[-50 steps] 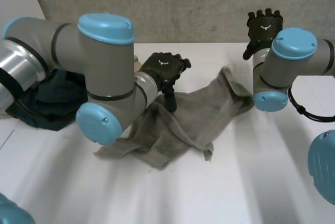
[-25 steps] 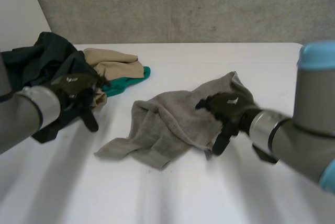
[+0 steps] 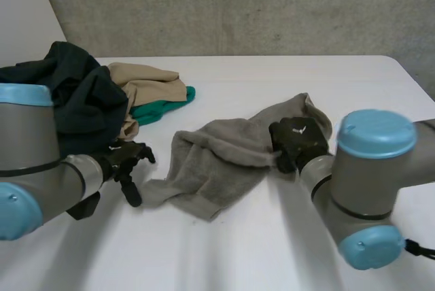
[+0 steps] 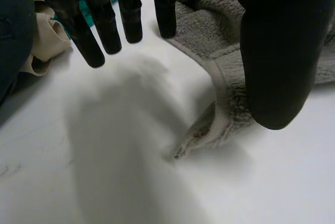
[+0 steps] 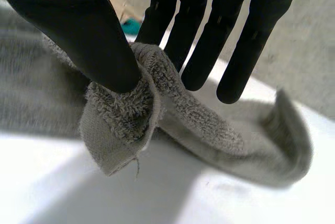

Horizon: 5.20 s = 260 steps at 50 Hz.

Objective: Fold the laundry.

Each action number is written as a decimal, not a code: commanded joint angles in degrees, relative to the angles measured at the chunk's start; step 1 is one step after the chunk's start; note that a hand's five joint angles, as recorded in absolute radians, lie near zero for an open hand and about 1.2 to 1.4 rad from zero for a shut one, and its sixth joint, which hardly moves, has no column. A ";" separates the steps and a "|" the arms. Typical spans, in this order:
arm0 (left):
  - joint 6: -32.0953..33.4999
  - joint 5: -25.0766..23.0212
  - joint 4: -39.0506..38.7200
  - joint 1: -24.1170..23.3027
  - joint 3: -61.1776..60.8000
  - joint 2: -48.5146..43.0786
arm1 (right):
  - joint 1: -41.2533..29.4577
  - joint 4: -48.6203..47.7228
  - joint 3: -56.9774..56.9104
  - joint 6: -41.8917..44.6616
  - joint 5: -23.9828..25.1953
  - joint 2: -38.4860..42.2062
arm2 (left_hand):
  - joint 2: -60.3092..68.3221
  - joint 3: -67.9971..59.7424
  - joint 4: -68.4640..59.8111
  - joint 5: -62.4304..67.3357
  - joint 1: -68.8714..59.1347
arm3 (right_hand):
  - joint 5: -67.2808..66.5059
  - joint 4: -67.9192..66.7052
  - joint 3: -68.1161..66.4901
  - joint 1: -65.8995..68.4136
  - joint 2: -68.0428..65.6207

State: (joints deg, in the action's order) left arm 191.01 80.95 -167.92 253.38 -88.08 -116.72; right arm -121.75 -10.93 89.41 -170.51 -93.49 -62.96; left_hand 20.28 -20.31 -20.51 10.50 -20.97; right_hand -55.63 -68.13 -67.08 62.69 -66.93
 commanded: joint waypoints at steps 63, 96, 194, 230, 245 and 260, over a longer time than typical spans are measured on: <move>9.91 8.18 -21.04 -2.97 29.30 -6.33 | 27.79 -1.38 -22.62 18.54 10.70 3.10 | 59.72 -59.69 -59.49 59.50 -59.03 | -14.37 -11.87 -12.92 17.31 -13.07; 30.84 8.70 17.46 -6.58 13.43 2.21 | 38.08 31.34 -1.76 45.30 15.10 -7.90 | 59.72 -59.69 -59.49 59.50 -59.03 | -14.37 -11.87 -12.92 17.31 -13.07; 1.56 9.58 -15.59 -7.37 49.25 -4.83 | 28.23 -1.03 -34.48 10.72 13.59 -0.85 | 59.72 -59.69 -59.49 59.50 -59.03 | -14.37 -11.87 -12.92 17.31 -13.07; 11.67 6.94 -14.54 -7.55 20.94 -7.39 | 36.23 8.82 -10.40 16.08 18.26 8.73 | 59.72 -59.69 -59.49 59.50 -59.03 | -14.37 -11.87 -12.92 17.31 -13.07; 25.46 7.56 11.98 -8.25 4.16 6.93 | 43.08 32.35 -0.21 44.97 18.00 -10.33 | 59.72 -59.69 -59.49 59.50 -59.03 | -14.37 -11.87 -12.92 17.31 -13.07; 29.69 6.32 17.29 -10.18 12.73 4.68 | 43.00 36.69 -3.87 56.88 16.06 -7.20 | 59.72 -59.69 -59.49 59.50 -59.03 | -14.37 -11.87 -12.92 17.31 -13.07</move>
State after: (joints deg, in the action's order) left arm 221.24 85.53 -145.69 243.32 -84.88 -106.00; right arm -76.33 31.63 91.22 -107.15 -77.03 -75.19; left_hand 68.74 -68.43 -68.71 57.47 -66.23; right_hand -58.41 -68.43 -68.08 65.55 -67.44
